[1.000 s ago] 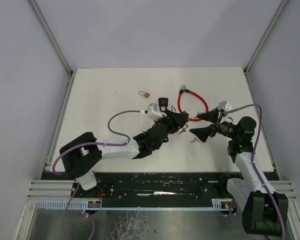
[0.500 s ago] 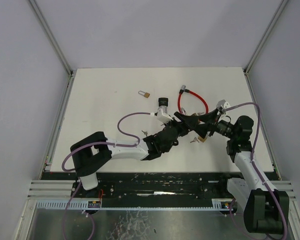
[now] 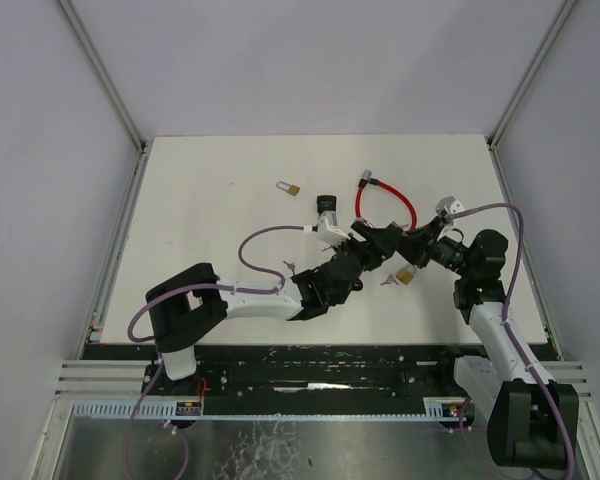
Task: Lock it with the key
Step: Pick up the lock from the center of the board.
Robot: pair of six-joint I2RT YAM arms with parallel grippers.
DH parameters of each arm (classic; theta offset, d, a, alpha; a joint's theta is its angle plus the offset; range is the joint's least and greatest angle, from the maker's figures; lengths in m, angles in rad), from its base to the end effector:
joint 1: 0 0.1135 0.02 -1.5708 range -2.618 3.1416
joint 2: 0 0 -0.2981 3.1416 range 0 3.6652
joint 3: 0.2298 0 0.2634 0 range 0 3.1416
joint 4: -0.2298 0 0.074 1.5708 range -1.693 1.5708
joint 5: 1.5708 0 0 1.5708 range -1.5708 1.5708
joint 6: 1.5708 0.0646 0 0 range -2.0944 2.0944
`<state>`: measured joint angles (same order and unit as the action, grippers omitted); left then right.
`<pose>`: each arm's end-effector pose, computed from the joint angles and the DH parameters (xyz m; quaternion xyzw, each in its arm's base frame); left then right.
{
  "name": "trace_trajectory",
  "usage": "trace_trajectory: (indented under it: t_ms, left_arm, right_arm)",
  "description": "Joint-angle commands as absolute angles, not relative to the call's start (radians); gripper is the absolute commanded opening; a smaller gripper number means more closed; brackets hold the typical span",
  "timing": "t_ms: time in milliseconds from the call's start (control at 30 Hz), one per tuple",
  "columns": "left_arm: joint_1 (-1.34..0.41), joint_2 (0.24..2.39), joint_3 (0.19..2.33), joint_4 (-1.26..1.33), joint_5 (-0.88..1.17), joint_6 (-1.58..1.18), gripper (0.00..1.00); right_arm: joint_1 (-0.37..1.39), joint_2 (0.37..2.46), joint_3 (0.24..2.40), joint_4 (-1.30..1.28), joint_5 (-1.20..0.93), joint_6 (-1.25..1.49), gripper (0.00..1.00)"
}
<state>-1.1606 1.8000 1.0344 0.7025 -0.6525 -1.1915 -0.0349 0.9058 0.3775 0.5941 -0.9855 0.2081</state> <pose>0.2112 -0.3872 0.2614 -0.2300 0.6871 -0.5086 0.4650 0.1990 0.0469 0.2778 -0.2698 0.6396 0.3777 0.6128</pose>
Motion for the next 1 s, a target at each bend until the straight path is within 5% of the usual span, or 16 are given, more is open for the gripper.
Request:
trace_trajectory:
  t_ms: [0, 267, 600, 967]
  left_arm:
    - [-1.178, 1.774, 1.068, 0.874, -0.618, -1.124, 0.54]
    - [-1.177, 1.667, 0.972, 0.928, -0.593, -0.872, 1.0]
    - [-1.133, 1.416, 0.87, 0.78, -0.369, -0.311, 1.0]
    - [-0.707, 1.364, 0.802, 0.852, 0.434, -0.288, 0.96]
  right_arm:
    - [-0.048, 0.87, 0.461, 0.562, -1.068, 0.263, 0.0]
    - [-0.124, 0.845, 0.505, 0.562, -1.179, 0.318, 0.0]
    - [-0.174, 0.846, 0.542, 0.548, -1.228, 0.343, 0.0]
    - [-0.212, 0.84, 0.605, 0.43, -1.296, 0.243, 0.0]
